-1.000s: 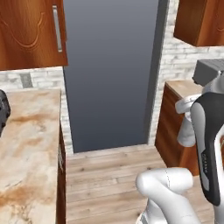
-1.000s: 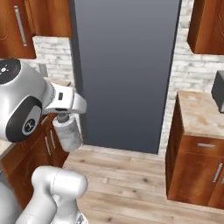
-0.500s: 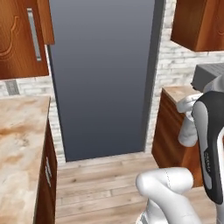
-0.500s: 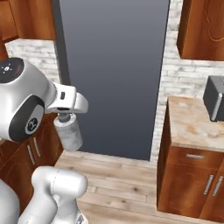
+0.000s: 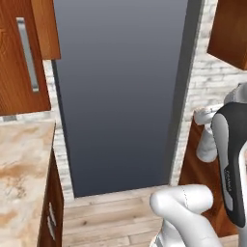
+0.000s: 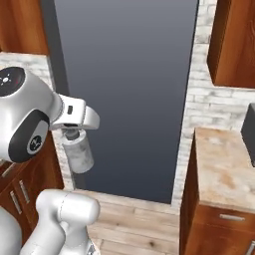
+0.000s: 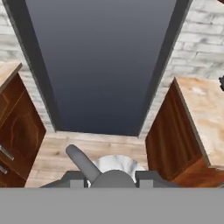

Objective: Pick up the soap dispenser and soap dispenser from the sink, and place them back in the cabinet, and close the cabinet doors.

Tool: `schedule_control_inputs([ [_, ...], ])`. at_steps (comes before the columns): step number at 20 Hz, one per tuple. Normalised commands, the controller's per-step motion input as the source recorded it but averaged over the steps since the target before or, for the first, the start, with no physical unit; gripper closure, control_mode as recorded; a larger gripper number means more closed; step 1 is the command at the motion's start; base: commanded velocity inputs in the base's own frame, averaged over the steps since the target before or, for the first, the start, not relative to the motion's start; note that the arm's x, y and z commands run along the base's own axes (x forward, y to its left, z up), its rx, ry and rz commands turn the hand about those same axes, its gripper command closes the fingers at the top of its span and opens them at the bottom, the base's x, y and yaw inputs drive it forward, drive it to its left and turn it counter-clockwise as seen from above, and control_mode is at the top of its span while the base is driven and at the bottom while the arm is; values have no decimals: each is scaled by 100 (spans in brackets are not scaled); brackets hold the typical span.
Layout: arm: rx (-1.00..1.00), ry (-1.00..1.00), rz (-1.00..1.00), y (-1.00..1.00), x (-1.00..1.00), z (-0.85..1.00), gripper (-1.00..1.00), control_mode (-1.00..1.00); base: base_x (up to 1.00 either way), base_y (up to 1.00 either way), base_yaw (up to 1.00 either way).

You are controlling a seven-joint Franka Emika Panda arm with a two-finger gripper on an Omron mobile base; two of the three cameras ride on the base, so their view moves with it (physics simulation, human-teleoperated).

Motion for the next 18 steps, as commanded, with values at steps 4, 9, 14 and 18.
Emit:
schedule_control_inputs([
  [4,0,0,0,0,0,0,100,100,85,-1,5],
  [9,0,0,0,0,0,0,100,100,96,-4,5],
  [14,0,0,0,0,0,0,100,100,97,-25,2],
  [18,0,0,0,0,0,0,100,100,91,-44,0],
])
